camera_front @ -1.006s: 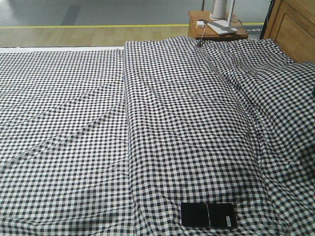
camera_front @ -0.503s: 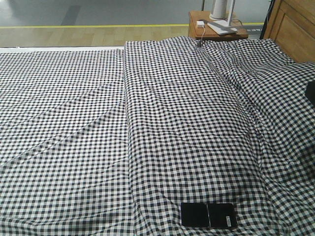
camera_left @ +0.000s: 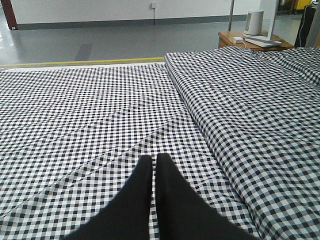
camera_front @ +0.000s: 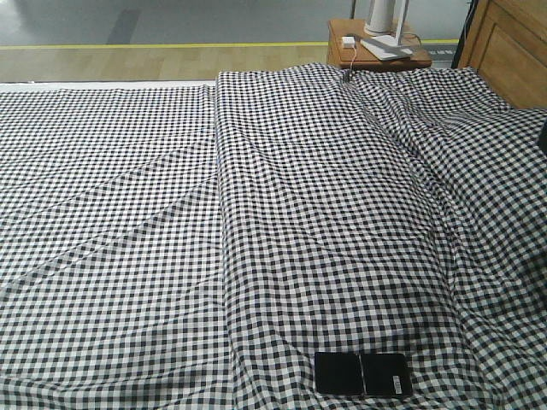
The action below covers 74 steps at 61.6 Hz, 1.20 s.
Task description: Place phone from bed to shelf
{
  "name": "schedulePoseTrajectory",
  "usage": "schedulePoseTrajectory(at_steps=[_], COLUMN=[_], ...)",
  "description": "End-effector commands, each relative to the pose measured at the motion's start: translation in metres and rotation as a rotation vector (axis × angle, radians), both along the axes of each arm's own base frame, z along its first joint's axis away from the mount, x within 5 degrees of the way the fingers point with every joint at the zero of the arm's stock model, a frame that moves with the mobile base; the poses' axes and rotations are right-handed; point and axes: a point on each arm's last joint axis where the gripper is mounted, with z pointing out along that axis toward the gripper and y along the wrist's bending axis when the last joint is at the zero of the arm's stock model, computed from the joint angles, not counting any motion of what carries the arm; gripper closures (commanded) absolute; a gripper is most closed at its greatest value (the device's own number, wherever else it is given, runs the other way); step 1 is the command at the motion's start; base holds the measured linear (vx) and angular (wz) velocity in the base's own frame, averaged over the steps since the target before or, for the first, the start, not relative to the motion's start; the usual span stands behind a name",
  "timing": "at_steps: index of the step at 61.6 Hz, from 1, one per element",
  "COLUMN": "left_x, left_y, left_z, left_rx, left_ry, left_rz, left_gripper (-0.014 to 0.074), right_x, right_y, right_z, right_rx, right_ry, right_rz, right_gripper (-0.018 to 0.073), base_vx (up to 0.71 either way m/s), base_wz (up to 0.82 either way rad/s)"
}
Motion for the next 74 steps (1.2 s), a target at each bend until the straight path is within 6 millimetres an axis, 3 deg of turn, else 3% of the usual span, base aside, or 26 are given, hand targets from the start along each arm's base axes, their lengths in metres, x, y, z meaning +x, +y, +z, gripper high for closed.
schedulePoseTrajectory(at_steps=[1, 15, 25, 37, 48, 59, 74], left_x=[0.001, 0.001, 0.001, 0.001, 0.001, 0.001, 0.001], left_y=[0.001, 0.001, 0.001, 0.001, 0.001, 0.001, 0.001], left_z=[0.006, 0.006, 0.006, 0.006, 0.006, 0.006, 0.006], left_rx=[-0.011, -0.011, -0.011, -0.011, -0.011, -0.011, -0.011], left_ry=[-0.077, -0.077, -0.077, -0.077, -0.077, -0.077, -0.077], left_rz=[0.007, 0.007, 0.007, 0.007, 0.007, 0.007, 0.007], left_gripper=[0.0596, 0.0596, 0.0596, 0.0596, 0.0596, 0.0596, 0.0596], right_x=[0.011, 0.047, 0.079, 0.121, 0.150, 0.171, 0.181], right_y=[-0.005, -0.040, -0.066, -0.100, -0.120, -0.125, -0.119], right_z=[0.015, 0.014, -0.013, -0.068, -0.126, -0.185, -0.257], right_rx=[0.039, 0.017, 0.001, 0.066, 0.118, 0.172, 0.263], right_ry=[0.014, 0.248, 0.390, 0.583, 0.721, 0.837, 0.976], right_rz=[-0.048, -0.208, -0.248, -0.240, -0.127, -0.004, 0.189], right_gripper=[-0.0050, -0.0046, -0.0034, -0.0034, -0.0034, -0.0034, -0.0034], base_vx=[0.00, 0.00, 0.00, 0.00, 0.00, 0.00, 0.00], base_wz=[0.00, 0.00, 0.00, 0.00, 0.00, 0.00, 0.00])
